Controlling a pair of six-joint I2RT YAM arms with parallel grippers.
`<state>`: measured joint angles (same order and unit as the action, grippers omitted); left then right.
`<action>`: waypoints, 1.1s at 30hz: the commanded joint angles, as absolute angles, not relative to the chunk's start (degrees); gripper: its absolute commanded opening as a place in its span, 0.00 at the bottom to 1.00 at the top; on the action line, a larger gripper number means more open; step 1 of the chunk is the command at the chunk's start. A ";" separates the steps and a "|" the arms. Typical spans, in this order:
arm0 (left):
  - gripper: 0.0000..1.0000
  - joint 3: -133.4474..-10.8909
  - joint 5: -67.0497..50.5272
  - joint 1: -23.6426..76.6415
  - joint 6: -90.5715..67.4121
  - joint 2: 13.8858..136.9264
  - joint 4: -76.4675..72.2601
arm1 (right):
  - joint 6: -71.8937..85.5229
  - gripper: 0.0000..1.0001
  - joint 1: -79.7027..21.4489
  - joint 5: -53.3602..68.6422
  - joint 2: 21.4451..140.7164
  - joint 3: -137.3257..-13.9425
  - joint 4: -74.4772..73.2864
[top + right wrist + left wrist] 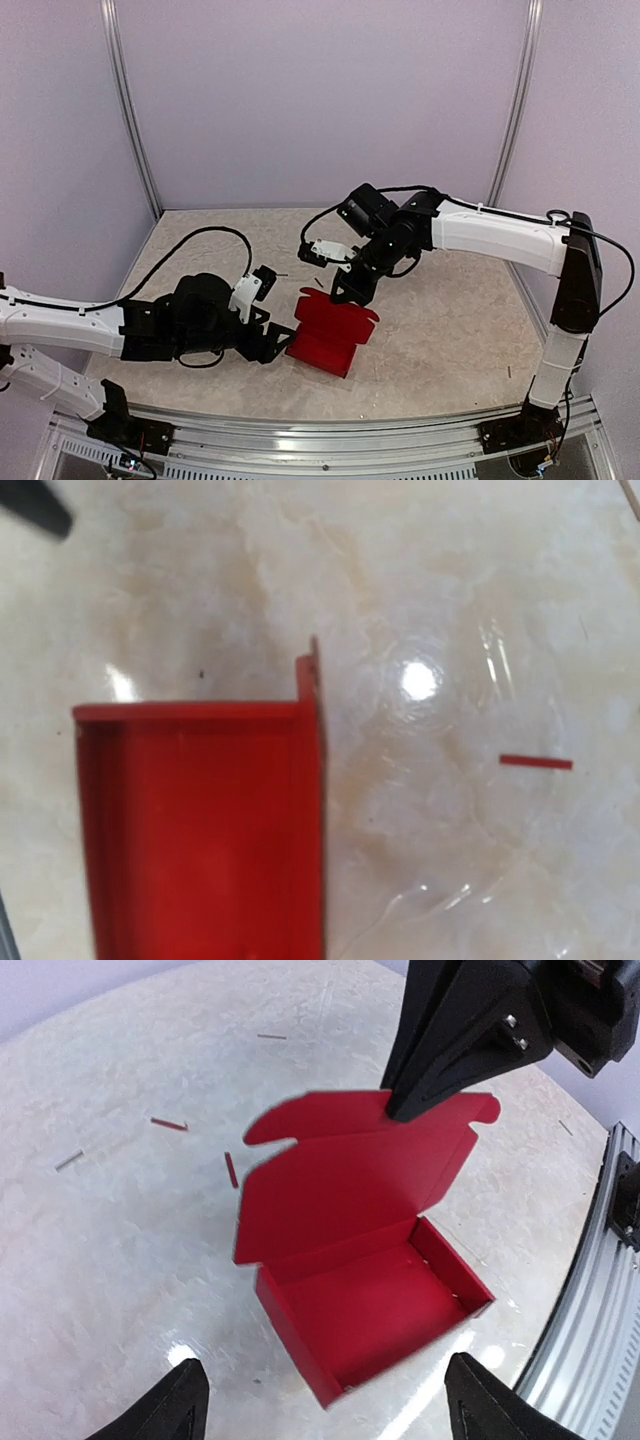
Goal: Fold the paper box
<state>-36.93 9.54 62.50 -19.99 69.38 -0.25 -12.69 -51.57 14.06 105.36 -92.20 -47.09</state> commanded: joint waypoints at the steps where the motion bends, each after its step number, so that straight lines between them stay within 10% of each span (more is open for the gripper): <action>1: 0.77 -35.86 11.32 59.46 -7.45 70.03 -8.87 | -15.81 0.00 -51.24 15.74 104.21 -93.92 -49.23; 33: 0.25 -42.69 -0.59 55.26 6.88 88.82 -21.74 | -14.77 0.00 -50.22 20.14 102.83 -94.45 -49.48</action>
